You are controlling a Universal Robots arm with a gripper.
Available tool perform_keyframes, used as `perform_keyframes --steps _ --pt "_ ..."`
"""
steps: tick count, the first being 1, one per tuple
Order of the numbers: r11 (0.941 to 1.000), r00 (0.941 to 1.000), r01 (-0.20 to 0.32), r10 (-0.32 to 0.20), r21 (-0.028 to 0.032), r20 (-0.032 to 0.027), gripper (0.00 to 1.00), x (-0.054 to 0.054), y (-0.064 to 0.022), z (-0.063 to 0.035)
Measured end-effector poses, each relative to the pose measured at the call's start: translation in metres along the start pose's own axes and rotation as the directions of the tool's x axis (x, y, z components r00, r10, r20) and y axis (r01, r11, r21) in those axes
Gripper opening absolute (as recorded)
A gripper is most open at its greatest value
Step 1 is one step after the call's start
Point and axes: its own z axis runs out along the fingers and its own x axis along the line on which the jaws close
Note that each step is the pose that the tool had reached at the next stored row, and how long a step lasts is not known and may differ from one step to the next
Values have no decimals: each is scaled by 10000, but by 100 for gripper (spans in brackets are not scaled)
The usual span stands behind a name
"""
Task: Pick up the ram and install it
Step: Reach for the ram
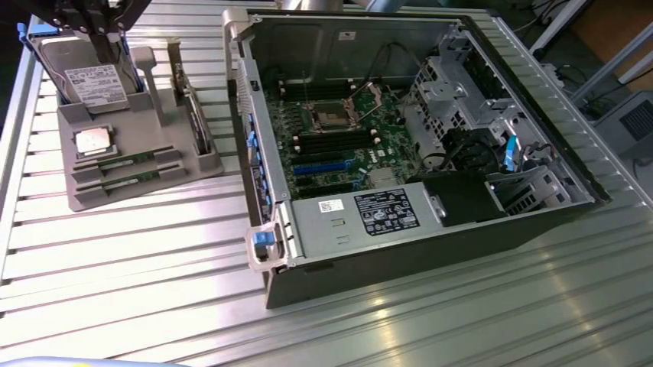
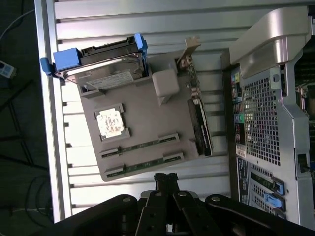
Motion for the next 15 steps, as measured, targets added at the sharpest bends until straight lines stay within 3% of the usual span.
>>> perform_keyframes --steps 11,15 --pt "10000 10000 0 0 5 1 11 -4 -56 -2" --pt "10000 10000 0 0 12 1 11 -9 -119 -4"
